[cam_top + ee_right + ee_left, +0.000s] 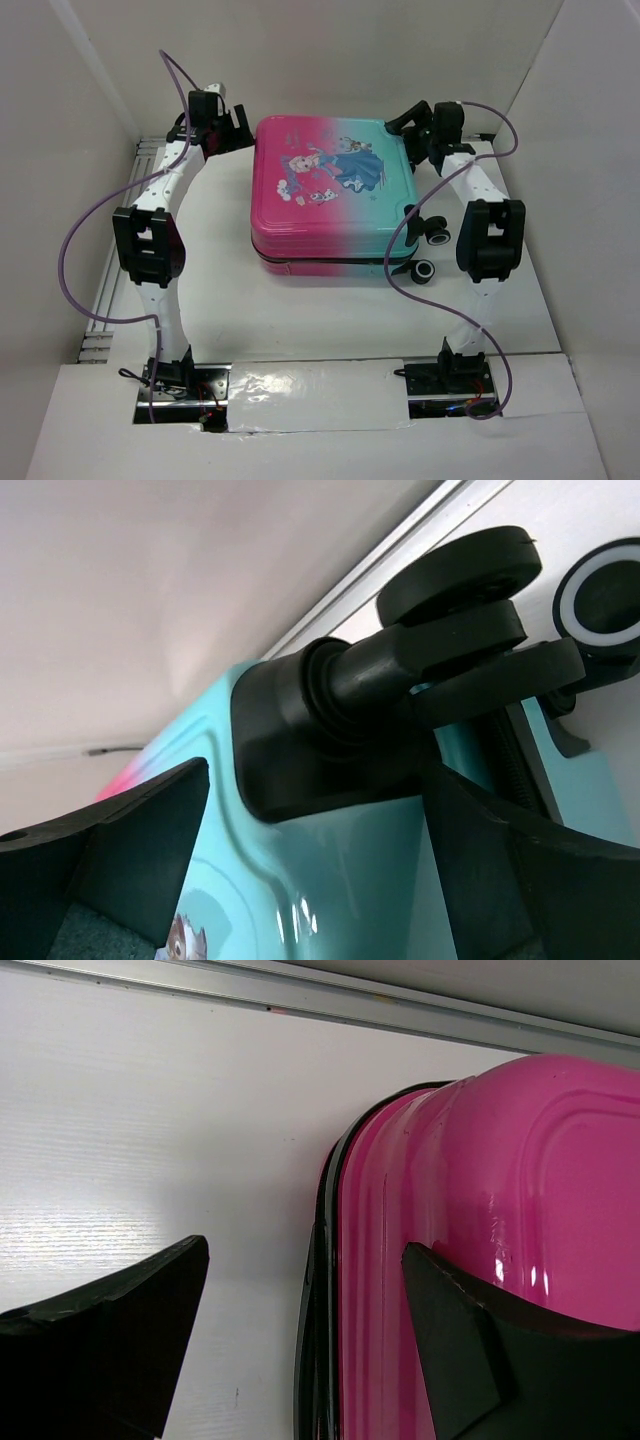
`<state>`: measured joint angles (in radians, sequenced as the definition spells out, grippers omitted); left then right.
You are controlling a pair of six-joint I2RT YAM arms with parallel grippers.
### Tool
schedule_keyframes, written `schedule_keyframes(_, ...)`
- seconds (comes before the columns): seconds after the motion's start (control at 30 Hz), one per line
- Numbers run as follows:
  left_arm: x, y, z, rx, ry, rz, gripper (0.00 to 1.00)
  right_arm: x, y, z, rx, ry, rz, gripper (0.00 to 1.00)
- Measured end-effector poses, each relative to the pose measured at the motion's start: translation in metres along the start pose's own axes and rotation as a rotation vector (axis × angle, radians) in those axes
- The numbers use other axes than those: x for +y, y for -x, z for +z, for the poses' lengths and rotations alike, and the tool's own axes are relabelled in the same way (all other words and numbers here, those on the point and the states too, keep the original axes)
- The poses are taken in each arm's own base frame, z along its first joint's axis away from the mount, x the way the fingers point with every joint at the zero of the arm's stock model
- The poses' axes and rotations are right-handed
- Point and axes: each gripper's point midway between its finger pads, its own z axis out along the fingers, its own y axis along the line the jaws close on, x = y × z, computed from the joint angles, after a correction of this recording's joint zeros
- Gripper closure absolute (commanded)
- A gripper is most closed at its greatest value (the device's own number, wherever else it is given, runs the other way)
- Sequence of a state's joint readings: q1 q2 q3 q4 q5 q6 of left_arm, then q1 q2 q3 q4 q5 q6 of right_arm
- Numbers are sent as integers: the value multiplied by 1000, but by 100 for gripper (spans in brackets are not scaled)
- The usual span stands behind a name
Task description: Pack the luggage
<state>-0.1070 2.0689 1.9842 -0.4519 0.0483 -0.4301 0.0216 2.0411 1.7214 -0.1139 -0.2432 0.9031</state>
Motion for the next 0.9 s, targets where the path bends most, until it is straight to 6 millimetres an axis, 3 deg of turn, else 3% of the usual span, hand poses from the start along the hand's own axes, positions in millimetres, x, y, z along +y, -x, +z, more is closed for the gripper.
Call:
schedule_keyframes(0.3, -1, 1, 0, -4, -8, 2, 8, -9, 10, 13, -67, -39, 159, 5)
schedule_keyframes(0.53, -1, -2, 2, 0, -12, 8, 8, -26, 18, 43, -93, -65, 226, 5)
schedule_keyframes(0.67, -1, -1, 2, -2, -14, 10, 8, -25, 21, 47, -107, -59, 244, 14)
schedule_keyframes(0.7, -1, -1, 2, -2, -14, 10, 8, -27, 22, 49, -109, -60, 249, 18)
schedule_keyframes(0.83, -1, -2, 2, -1, -14, 14, 8, -27, 27, 54, -110, -56, 326, 57)
schedule_keyframes(0.87, -1, -3, 2, 1, -15, 14, 8, -24, 30, 56, -105, -43, 373, 86)
schedule_keyframes(0.9, -1, -3, 2, 1, -15, 16, 8, -19, 32, 56, -100, -33, 411, 95)
